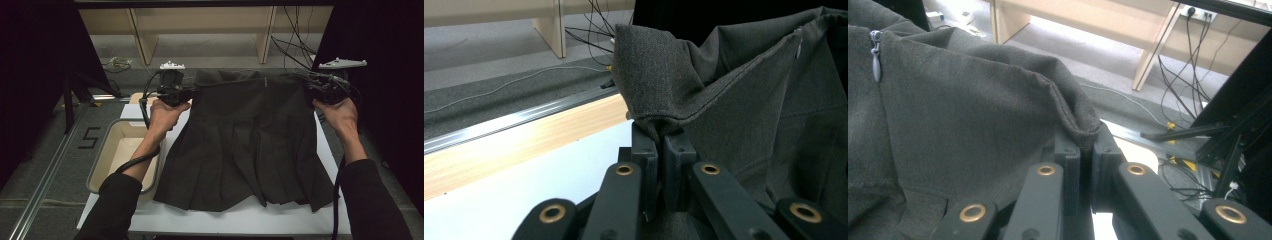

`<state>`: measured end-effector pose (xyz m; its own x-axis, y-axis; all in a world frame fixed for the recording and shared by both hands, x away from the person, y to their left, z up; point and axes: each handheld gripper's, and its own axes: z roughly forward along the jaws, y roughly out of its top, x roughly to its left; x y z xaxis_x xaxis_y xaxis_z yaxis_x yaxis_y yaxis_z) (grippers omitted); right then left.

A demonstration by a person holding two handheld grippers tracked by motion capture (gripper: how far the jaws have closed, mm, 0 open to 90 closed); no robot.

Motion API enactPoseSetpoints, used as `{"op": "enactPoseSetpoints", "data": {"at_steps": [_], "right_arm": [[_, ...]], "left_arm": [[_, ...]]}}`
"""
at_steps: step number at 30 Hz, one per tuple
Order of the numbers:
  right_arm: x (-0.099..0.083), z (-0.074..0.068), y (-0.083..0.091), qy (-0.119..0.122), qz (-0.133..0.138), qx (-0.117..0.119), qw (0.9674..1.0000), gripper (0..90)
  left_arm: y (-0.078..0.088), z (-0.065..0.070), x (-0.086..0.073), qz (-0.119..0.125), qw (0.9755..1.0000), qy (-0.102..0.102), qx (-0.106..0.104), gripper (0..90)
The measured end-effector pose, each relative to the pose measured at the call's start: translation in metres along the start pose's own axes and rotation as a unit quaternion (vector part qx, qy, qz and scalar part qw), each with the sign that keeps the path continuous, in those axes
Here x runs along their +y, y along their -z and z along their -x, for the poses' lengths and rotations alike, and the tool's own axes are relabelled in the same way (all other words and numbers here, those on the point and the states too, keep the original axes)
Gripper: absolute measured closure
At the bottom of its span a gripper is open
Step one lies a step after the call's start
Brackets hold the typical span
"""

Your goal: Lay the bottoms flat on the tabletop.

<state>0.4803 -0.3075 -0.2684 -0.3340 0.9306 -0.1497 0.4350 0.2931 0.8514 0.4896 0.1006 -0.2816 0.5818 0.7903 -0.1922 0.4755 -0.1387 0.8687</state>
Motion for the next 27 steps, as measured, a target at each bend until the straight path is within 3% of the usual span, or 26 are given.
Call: {"op": "enactPoseSetpoints", "data": {"at_steps": [12, 14, 17, 22, 24, 27], "right_arm": [[-0.015, 0.002, -0.015, -0.019, -0.015, -0.009, 0.9997, 81.4], [-0.017, 0.003, -0.017, -0.024, -0.015, -0.019, 0.9994, 73.7], [-0.02, 0.005, -0.017, -0.035, -0.011, -0.025, 0.999, 62.7], [-0.032, 0.0, -0.012, -0.026, -0.033, -0.014, 0.999, 46.0], [-0.042, -0.005, -0.011, -0.018, -0.05, -0.004, 0.9986, 43.3], [-0.062, -0.01, -0.011, -0.025, -0.078, 0.015, 0.9965, 39.5]], "left_arm": [[-0.013, 0.001, -0.01, -0.018, 0.9998, -0.001, 0.012, 79.6], [-0.016, 0.002, -0.01, -0.03, 0.9988, 0.006, 0.038, 63.5], [-0.017, 0.001, -0.013, -0.043, 0.9975, 0.014, 0.054, 46.1], [-0.019, 0.004, -0.028, -0.081, 0.9957, 0.024, 0.039, 33.6], [-0.018, 0.007, -0.036, -0.093, 0.9948, 0.028, 0.029, 31.6], [-0.017, 0.013, -0.052, -0.108, 0.9935, 0.032, 0.013, 30.0]]}}
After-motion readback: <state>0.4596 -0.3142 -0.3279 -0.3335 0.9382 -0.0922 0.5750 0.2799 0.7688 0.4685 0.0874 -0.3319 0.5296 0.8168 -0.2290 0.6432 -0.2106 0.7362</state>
